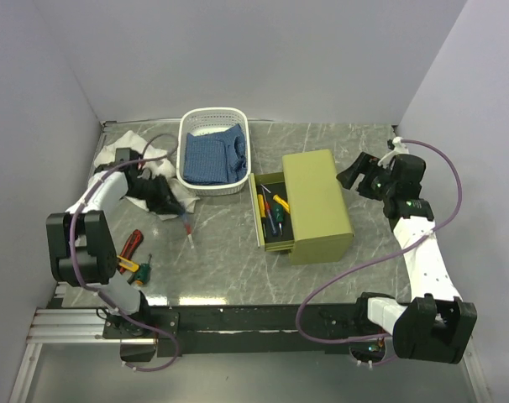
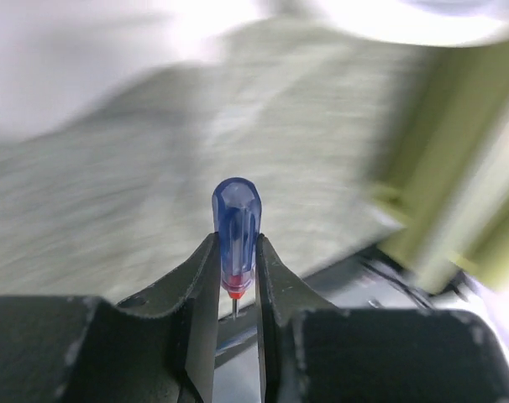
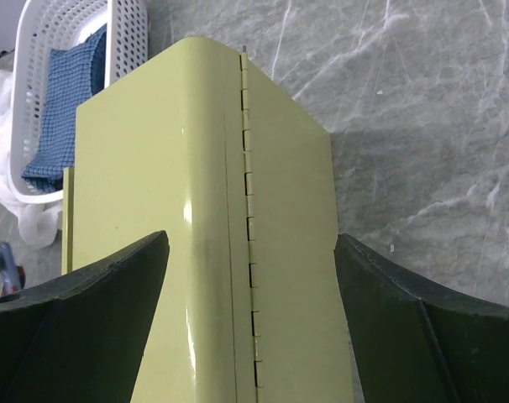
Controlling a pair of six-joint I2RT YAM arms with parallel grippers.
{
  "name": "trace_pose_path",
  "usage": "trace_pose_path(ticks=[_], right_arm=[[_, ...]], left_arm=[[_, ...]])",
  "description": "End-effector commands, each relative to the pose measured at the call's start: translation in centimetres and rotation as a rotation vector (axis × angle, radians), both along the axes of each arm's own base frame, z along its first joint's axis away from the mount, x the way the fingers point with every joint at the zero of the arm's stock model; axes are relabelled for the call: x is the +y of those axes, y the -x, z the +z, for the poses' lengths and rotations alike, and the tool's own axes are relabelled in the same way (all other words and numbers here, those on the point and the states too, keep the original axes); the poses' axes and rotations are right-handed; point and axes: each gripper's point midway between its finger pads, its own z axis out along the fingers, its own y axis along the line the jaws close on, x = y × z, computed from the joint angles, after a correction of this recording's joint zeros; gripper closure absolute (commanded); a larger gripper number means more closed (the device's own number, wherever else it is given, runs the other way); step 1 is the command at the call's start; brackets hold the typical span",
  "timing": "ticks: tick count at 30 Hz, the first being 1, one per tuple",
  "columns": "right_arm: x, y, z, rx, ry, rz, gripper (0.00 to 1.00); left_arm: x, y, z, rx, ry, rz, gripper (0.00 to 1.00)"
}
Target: Sort the tools into containers
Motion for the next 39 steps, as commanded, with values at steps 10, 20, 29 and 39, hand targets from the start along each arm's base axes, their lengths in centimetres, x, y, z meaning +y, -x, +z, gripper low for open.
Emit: trace_pose_path(ticks=[10,20,29,39], right_arm=[[0.1,0.8,5.9,-0.128,0.181,0.154,0.06],[-0.2,2.3,6.9,-0.063,0.197,0.146,0.0],[0.1,1.8,7.0,-0.082,0.153,0.135,0.0],[0.4,2.4,6.4,-0.107,0.172,0.162,0.0]], left_arm=[[-18.2,-5.6,17.8,-0.437,0.6,-0.395,0.99],[-24.4,-5.5,15.9,-0.344,0.656,-0.403,0.99],[-25.2,-5.4,15.6,-0.38,0.595,-0.477,0.38],[-5.9,-1.3,10.8,-0.499,-0.285,-0.721,0.3]])
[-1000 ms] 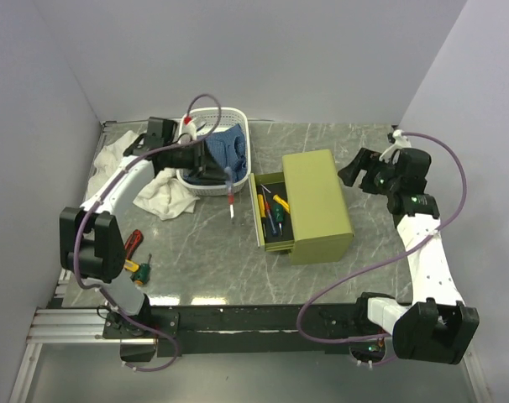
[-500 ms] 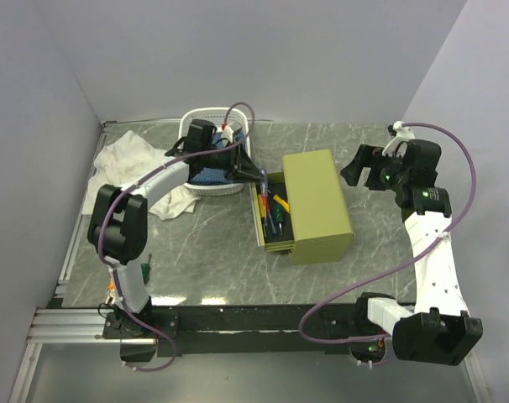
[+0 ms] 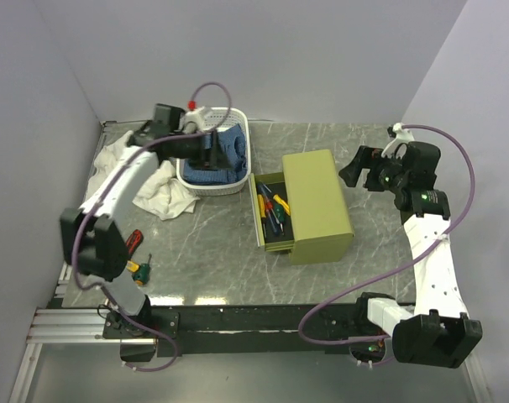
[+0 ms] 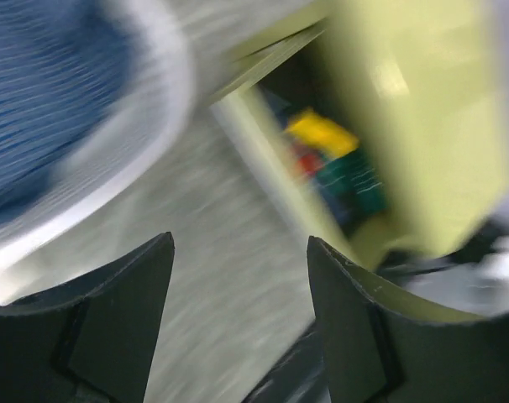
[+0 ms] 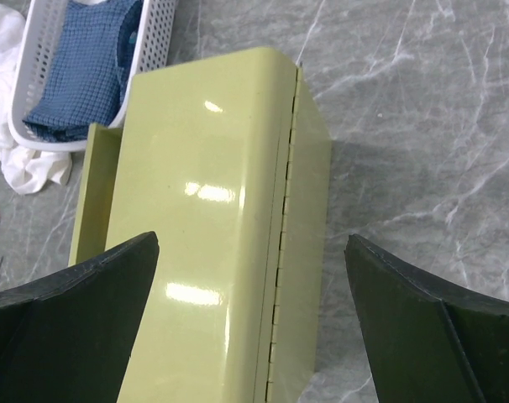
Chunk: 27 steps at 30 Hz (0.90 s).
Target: Sort the tools into containers
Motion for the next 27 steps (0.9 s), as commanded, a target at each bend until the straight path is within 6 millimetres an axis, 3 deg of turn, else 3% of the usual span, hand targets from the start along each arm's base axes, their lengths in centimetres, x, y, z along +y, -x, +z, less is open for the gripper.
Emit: trace_pose_path(ticks=[1,3,5,10,15,21,27], right_arm=[[0.0,0.4,0.1,-0.044,0.015,0.014,0.0],[-0.1,0.5,-0.2,-0.038,0.03,0.019,0.0],[-0.2,0.3,-0.3,-0.036,0.037,0.02,0.0],[-0.3,-1.2,0.4,-0.045,0.036,0.025,0.0],[-0.4,-1.9,1.1,-0.065,0.036,0.02,0.0],[0.0,-1.8,0.4,-0.039,0.015,0.043,0.0],[-0.3,-2.5,-0.9,-0.036,0.034,0.04,0.0]], left_arm=[[13.2,5.8,-4.0,-0.097,-0.611,-0.173,0.3],[17.2,8.3,-5.6,-0.063,-0.725,-0.221,0.3],[21.0,9.6,-6.3,-0.025,-0.802,-0.199,0.3],[25.6,14.6,-8.8,0.104,-0.914,-0.224,0.3],[26.8,16.9,-12.4,0.253,-0.941,-0.226,0.33],[25.9,16.4,-15.5,0.344,-0.877,-0.214,0.38],[26.6,17.0,-17.8,0.418,-0.911,-0.225,0.4]])
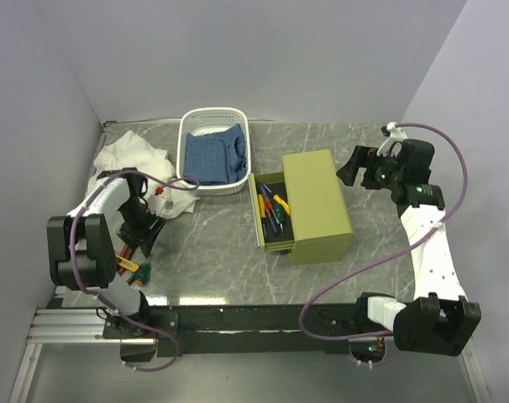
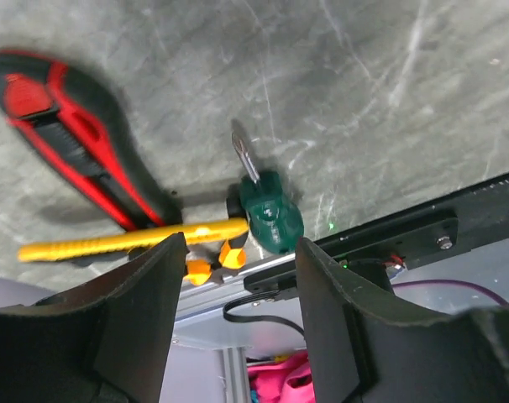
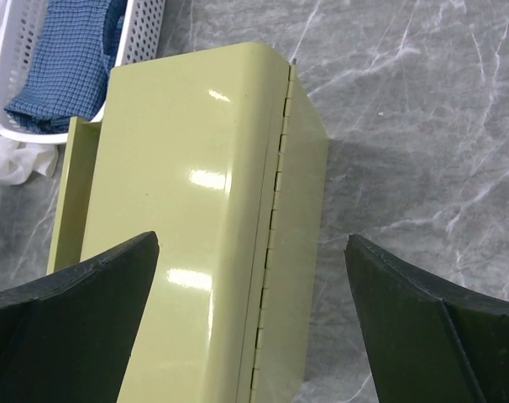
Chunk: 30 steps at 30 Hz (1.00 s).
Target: Sort the tools into containers
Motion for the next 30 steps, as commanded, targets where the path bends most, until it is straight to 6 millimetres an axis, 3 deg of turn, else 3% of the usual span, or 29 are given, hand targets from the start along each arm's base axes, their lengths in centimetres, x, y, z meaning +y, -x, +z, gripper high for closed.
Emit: trace_pose_path(ticks=[1,18,21,24,25,30], right_arm=[[-0.4,-1.5,1.1,-0.071,0.023,0.005,0.0],[-0.8,-1.6,0.9,-0.075,0.059,0.007,0.0],[-0.8,-1.4,0.9,-0.075,0.057,0.007,0.0],[-0.8,-1.3,1.0,-0.079,0.058,0.007,0.0],[-0.8,-1.3,0.9,-0.077,0.059,0.008,0.0],[-0.9,-1.4,1.2,-0.084,0.073,0.01,0.0]], left_arm=[[1.1,0.1,-1.1,0.005,-0.061,0.006,0.4],[0.9,4.0,-5.7,0.123,-0.057,-0.002,0.42],[0.8,4.3,-6.0,0.135,-0.055,0.003,0.48],[0.4,3.6,-5.4,0.122,-0.027,0.01,0.59],[-0.1,3.6,-5.0,0.131,-0.001,0.013,0.67],[-1.9,-0.8,-1.4,0.044,0.13,-0.026,0.87]])
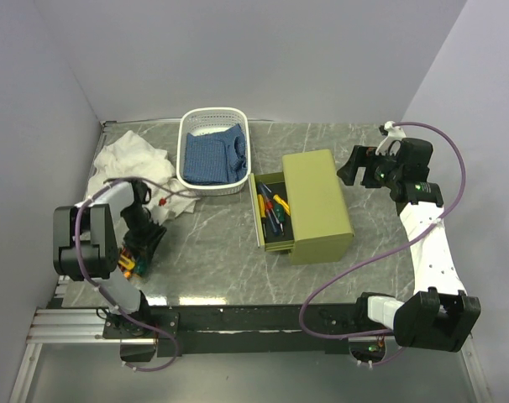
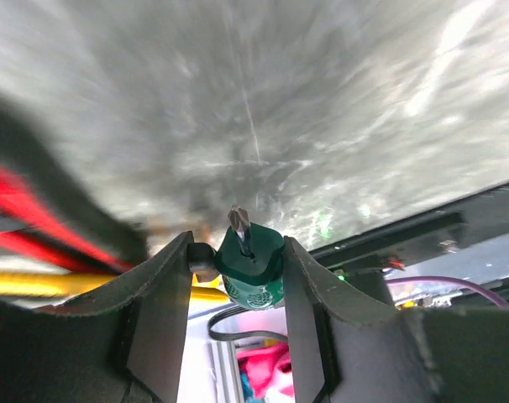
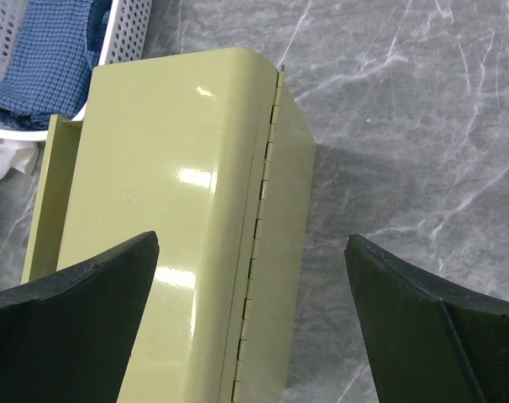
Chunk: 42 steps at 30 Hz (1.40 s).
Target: Sort the tools into containers
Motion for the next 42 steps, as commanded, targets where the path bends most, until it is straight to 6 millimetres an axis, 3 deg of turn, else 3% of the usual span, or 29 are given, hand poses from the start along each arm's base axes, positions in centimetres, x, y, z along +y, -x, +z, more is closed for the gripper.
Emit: trace_pose_path(ticks=[1,4,7,12,23,28,34,38,39,41,42], right_arm=[[-0.5,-0.5,1.9,-0.073,0.036,-0.001,0.0],[-0.8,-0.4,1.8,-0.066,0.048,-0.009,0.0],[-1.2,-0.5,1.5,-0.066,0.094,0.003,0.0],[-2.0,-0.2,1.0,-0.054,0.152,-0.003,0.0],[-2.5,0.5,0.5,-0.036,0.212,0.011,0.0],[-2.6,1.4,-0.8,-0.016,0.232,0.025,0.0],[-2.5,1.6,-1.7,-0.001,0.243,0.041,0.0],[-2.7,1.5,-1.8,0.0,0.254,0.043,0.0],[-2.7,1.5,-1.8,-0.001,0.255,0.041,0.0],[-2.6,1.5,-2.0,0.001,0.251,0.043,0.0],[-2.6,1.5,-2.0,-0.003,0.248,0.04,0.0]], left_arm=[[-2.5,-4.6,4.5,-0.098,0.181,-0.032,0.89],[-5.5,-5.6,6.9,-0.08,0.373,-0.048,0.91],[-7.2,-8.9,9.3,-0.177,0.431,-0.054,0.91],[-10.3,-10.4,10.7,-0.226,0.518,-0.134,0.92],[-12.8,-11.3,5.1,-0.141,0.534,-0.082,0.92],[-14.2,-12.0,4.5,-0.131,0.542,-0.077,0.76],[-13.9,-12.3,0.2,-0.1,0.443,-0.088,0.66],[-13.9,-13.1,0.1,-0.183,0.385,-0.103,0.58],[-13.9,-13.5,0.2,-0.206,0.372,-0.101,0.54],[-13.6,-14.3,1.6,-0.268,0.341,-0.078,0.37],[-13.5,-14.7,2.3,-0.293,0.337,-0.078,0.35]])
